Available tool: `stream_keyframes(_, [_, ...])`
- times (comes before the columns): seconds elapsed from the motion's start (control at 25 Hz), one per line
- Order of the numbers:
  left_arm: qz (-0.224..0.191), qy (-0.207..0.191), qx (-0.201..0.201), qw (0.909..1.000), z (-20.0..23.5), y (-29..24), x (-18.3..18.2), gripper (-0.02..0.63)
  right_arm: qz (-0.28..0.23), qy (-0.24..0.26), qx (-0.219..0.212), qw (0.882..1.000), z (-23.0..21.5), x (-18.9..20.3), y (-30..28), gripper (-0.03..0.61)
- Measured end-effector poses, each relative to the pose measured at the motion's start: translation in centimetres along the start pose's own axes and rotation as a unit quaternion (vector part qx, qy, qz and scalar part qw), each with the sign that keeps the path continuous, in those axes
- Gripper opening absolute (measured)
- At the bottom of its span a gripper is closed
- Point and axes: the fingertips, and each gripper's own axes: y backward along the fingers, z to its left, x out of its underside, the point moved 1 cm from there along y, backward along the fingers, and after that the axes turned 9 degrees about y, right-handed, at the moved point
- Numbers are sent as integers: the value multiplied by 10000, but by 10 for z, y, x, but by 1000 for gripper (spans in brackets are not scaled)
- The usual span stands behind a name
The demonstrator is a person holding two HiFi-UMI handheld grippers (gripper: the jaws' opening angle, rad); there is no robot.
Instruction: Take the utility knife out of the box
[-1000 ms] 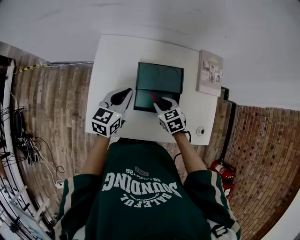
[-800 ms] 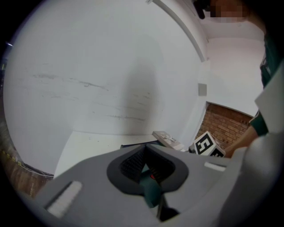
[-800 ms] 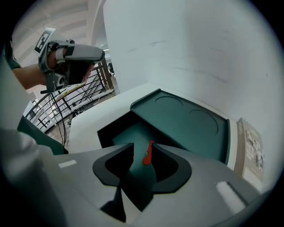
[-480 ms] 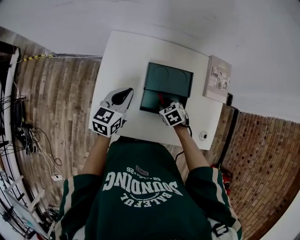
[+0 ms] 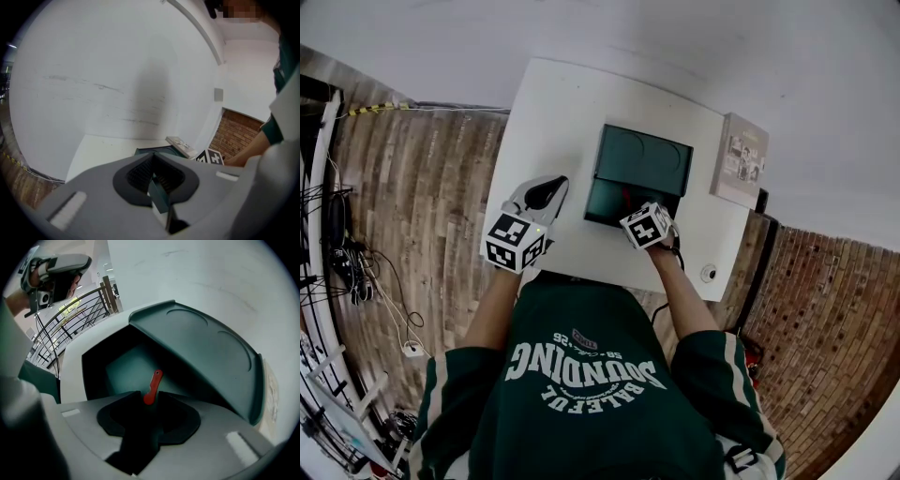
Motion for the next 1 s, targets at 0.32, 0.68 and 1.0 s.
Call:
stream_keyframes(0.32, [9, -4, 8, 10000, 0, 1, 0, 52, 159, -79, -23, 9998, 2, 5, -4, 80])
stream_keyframes(0.68, [-37, -46, -7, 10000, 0, 6, -2, 52, -118, -101, 113, 9998, 2, -5, 6, 75])
stream_keyframes(1.0, [-136, -163, 53, 9998, -8, 9, -8, 52, -582, -164, 206, 9980, 9, -19, 27, 75])
